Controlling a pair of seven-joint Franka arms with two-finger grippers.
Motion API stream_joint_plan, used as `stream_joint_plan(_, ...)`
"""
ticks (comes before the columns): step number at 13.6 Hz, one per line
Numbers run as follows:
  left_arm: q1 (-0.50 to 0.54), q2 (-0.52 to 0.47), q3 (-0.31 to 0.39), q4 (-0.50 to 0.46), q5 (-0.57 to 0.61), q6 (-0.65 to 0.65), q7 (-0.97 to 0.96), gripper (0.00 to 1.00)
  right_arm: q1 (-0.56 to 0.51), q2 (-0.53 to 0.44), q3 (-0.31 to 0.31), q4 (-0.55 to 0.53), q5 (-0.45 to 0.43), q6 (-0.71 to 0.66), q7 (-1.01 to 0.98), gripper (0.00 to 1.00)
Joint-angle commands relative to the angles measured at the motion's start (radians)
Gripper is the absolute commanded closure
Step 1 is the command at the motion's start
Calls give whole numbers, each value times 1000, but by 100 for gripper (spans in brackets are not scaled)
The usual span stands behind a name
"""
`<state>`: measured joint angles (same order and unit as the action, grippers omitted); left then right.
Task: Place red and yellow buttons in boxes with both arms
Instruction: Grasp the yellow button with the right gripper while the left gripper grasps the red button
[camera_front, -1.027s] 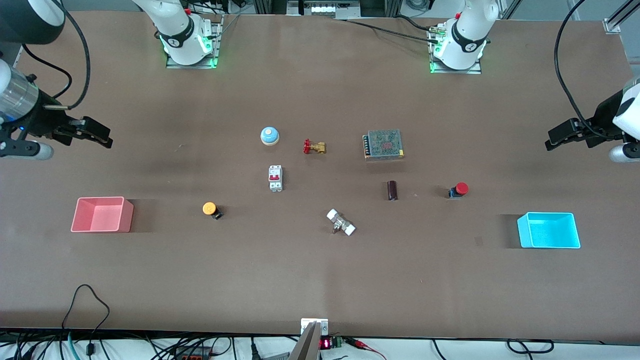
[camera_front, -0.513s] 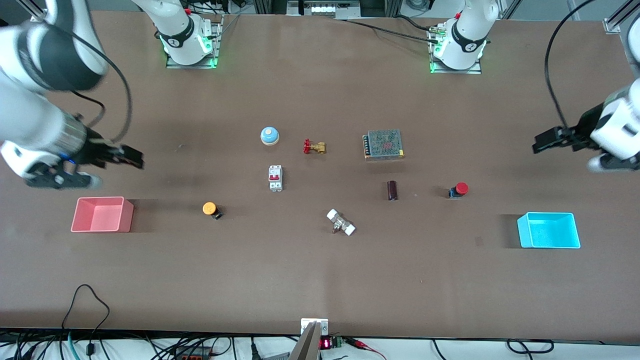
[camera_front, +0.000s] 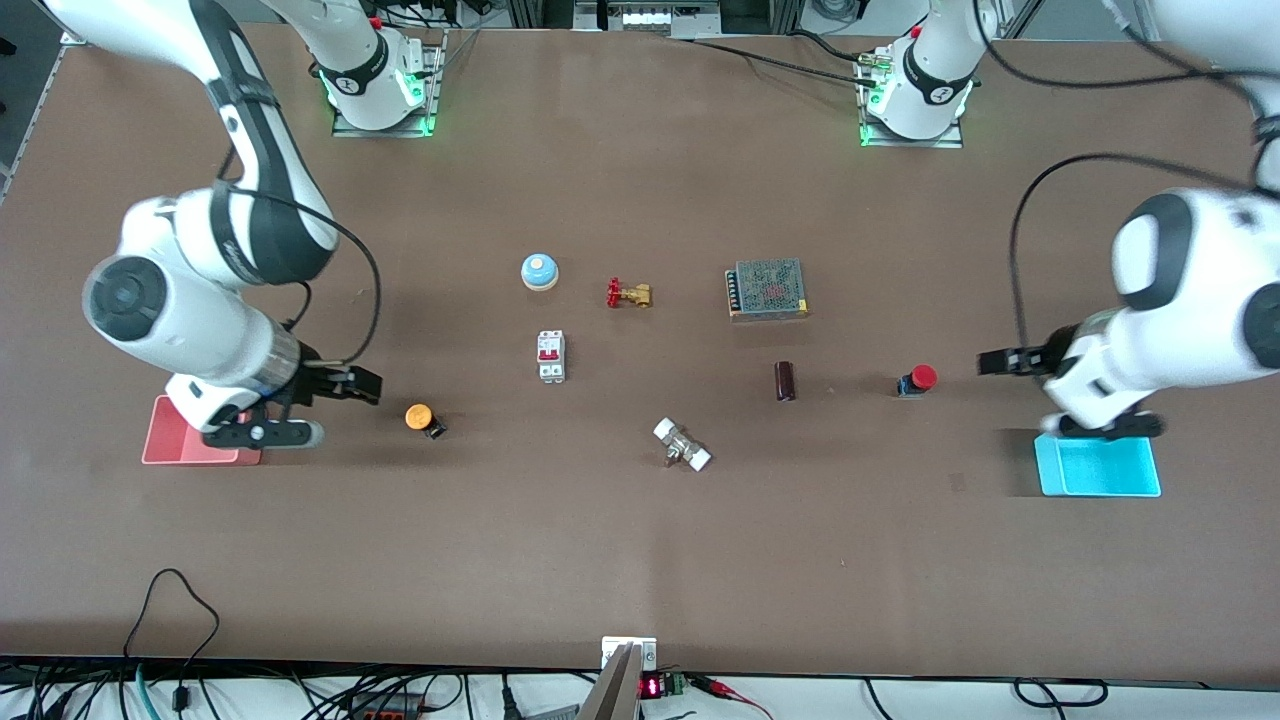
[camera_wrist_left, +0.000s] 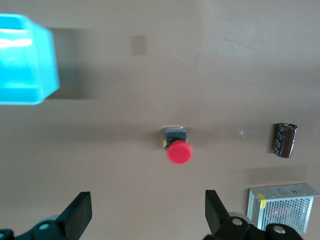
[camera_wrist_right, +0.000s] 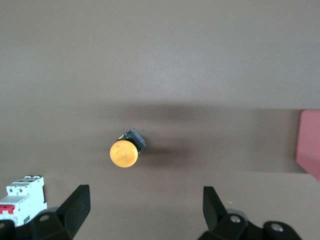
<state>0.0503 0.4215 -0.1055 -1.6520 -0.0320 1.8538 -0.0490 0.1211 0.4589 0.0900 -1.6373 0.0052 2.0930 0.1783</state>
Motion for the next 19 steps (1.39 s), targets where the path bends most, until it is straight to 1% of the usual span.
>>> stream_joint_plan(1, -20, 57, 6, -38, -11, 100, 15, 0, 43, 50, -6, 5, -27, 77, 76, 0)
stream_joint_plan(2, -21, 69, 6, -76, -14, 148, 12, 0, 49, 66, -6, 4, -52, 99, 90, 0)
stream_joint_plan(3, -21, 74, 6, -122, -49, 206, 12, 0, 52, 81, -6, -6, -80, 125, 92, 0)
stream_joint_plan(4, -20, 71, 6, -173, -86, 262, 15, 0, 52, 83, -4, -31, -100, 157, 92, 0)
stream_joint_plan(5, -20, 66, 7, -210, -89, 312, 15, 0, 52, 83, -4, -70, -123, 201, 92, 0)
stream_joint_plan(7, -27, 68, 7, -238, -89, 355, 15, 0, 52, 81, -4, -117, -133, 269, 95, 0)
stream_joint_plan(10, -36, 63, 6, -324, -89, 447, 14, 0, 54, 104, -1, -110, -133, 297, 178, 0)
stream_joint_plan(13, -36, 54, 6, -344, -91, 455, 12, 0, 58, 116, 0, -113, -133, 314, 181, 0)
stream_joint_plan(14, -38, 53, 6, -345, -89, 449, 14, 6, 63, 119, 1, -113, -133, 318, 182, 0)
stream_joint_plan(15, -40, 50, 6, -348, -89, 446, 15, 22, 71, 130, 1, -113, -133, 331, 182, 0)
stream_joint_plan(16, -47, 45, 6, -348, -89, 440, 15, 43, 74, 133, 1, -115, -133, 340, 182, 0)
stream_joint_plan(17, -64, 37, 6, -347, -89, 438, 14, 59, 77, 141, 1, -115, -134, 343, 175, 0)
stream_joint_plan(18, -67, 34, 7, -345, -91, 438, 12, 68, 77, 144, 1, -113, -136, 344, 165, 0)
stream_joint_plan(19, -67, 33, 7, -344, -91, 438, 12, 74, 77, 146, -1, -113, -142, 344, 153, 0)
